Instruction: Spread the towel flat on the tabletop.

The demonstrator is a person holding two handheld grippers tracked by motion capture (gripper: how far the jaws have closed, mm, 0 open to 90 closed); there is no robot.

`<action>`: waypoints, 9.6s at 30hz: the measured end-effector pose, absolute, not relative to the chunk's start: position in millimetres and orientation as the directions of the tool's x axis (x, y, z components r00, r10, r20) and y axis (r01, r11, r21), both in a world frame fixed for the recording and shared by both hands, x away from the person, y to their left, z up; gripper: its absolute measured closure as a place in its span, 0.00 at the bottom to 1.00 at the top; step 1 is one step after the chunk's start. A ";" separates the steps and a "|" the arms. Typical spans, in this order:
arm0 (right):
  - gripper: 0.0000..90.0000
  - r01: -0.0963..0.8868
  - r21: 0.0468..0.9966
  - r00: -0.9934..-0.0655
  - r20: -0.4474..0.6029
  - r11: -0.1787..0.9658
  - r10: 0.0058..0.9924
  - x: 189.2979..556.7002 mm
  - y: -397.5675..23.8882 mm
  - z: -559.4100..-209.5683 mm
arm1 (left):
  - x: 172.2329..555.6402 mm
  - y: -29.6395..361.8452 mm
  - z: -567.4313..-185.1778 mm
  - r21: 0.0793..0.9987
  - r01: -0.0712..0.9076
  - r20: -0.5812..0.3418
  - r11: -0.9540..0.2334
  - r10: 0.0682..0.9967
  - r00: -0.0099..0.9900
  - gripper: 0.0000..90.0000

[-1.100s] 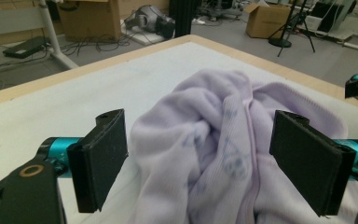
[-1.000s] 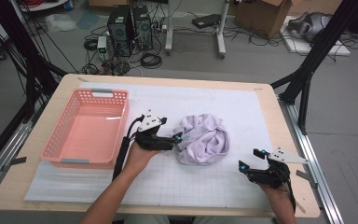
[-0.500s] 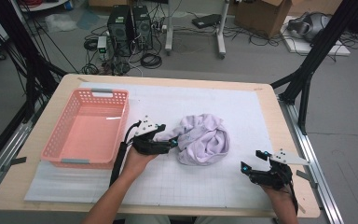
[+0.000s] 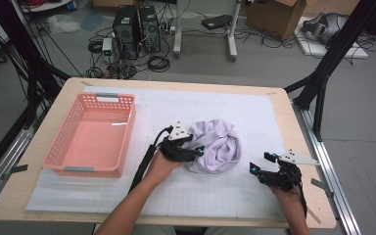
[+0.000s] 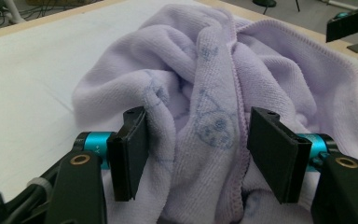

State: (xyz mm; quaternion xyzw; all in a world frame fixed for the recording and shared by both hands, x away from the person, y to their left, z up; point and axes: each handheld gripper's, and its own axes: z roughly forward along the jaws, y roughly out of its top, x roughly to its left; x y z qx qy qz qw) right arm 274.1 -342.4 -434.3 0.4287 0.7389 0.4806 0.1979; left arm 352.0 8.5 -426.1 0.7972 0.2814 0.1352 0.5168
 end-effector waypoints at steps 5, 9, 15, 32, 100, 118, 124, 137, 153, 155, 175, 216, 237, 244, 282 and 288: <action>0.38 0.461 0.864 -0.574 0.117 0.202 0.810 291.2 -333.6 -436.9 | 354.6 5.9 -428.8 0.882 0.327 -0.054 -0.339 0.618 0.785 0.76; 0.60 0.474 0.852 -0.578 0.112 0.221 0.808 305.5 -325.5 -438.9 | 351.8 15.4 -422.0 0.894 0.336 -0.073 -0.297 0.642 0.763 0.87; 0.53 0.509 0.814 -0.615 0.115 0.281 0.780 328.9 -303.3 -440.1 | 341.0 39.6 -407.1 0.923 0.319 -0.098 -0.217 0.669 0.737 0.87; 0.91 0.534 0.769 -0.652 0.110 0.351 0.750 295.0 -314.3 -432.8 | 340.1 78.9 -409.5 0.915 0.364 -0.123 -0.175 0.739 0.663 0.87; 0.57 0.465 0.857 -0.551 0.084 0.222 0.830 322.0 -331.8 -413.3 | 352.3 56.1 -413.0 0.907 0.404 -0.215 -0.121 0.691 0.690 0.91; 0.96 0.509 0.828 -0.616 0.160 0.235 0.771 338.2 -303.0 -426.5 | 331.6 31.7 -409.8 0.887 0.371 -0.150 -0.274 0.589 0.794 0.90; 0.96 0.455 0.877 -0.555 0.145 0.152 0.819 314.8 -348.6 -379.1 | 314.9 9.5 -399.1 0.909 0.327 -0.170 -0.259 0.485 0.858 0.90; 0.96 0.440 0.874 -0.554 0.082 0.208 0.828 410.1 -283.4 -346.9 | 346.2 42.6 -404.6 0.903 0.333 -0.058 -0.271 0.691 0.720 0.87; 0.69 0.438 0.859 -0.532 0.009 0.266 0.847 438.0 -242.6 -343.3 | 358.1 42.4 -418.6 0.886 0.351 -0.023 -0.303 0.727 0.686 0.90; 0.67 0.430 0.869 -0.539 0.028 0.247 0.842 422.2 -256.4 -339.7 | 359.3 43.9 -418.9 0.888 0.365 -0.052 -0.279 0.728 0.683 0.92; 0.95 0.519 0.757 -0.676 0.080 0.397 0.732 355.7 -276.3 -437.5 | 356.0 63.2 -410.2 0.914 0.363 -0.120 -0.181 0.735 0.667 0.92; 0.74 0.555 0.809 -0.349 0.015 0.194 0.937 408.4 -309.0 -393.3 | 347.6 76.0 -409.9 0.908 0.356 -0.075 -0.221 0.750 0.657 0.48; 0.96 0.576 0.759 -0.581 0.118 0.304 0.806 373.4 -274.5 -442.1 | 331.7 60.8 -411.9 0.895 0.377 -0.161 -0.237 0.615 0.772 0.87; 0.98 0.503 0.842 -0.573 0.157 0.194 0.804 358.3 -293.8 -400.5 | 315.8 55.8 -387.1 0.929 0.347 -0.231 -0.127 0.533 0.814 0.87; 0.68 0.580 0.771 -0.521 0.101 0.265 0.848 380.4 -262.6 -405.7 | 354.6 76.9 -422.6 0.907 0.414 -0.214 -0.084 0.753 0.623 0.88; 0.80 0.613 0.732 -0.523 0.093 0.298 0.847 396.4 -224.8 -427.6 | 354.9 77.0 -423.4 0.905 0.417 -0.216 -0.085 0.752 0.622 0.88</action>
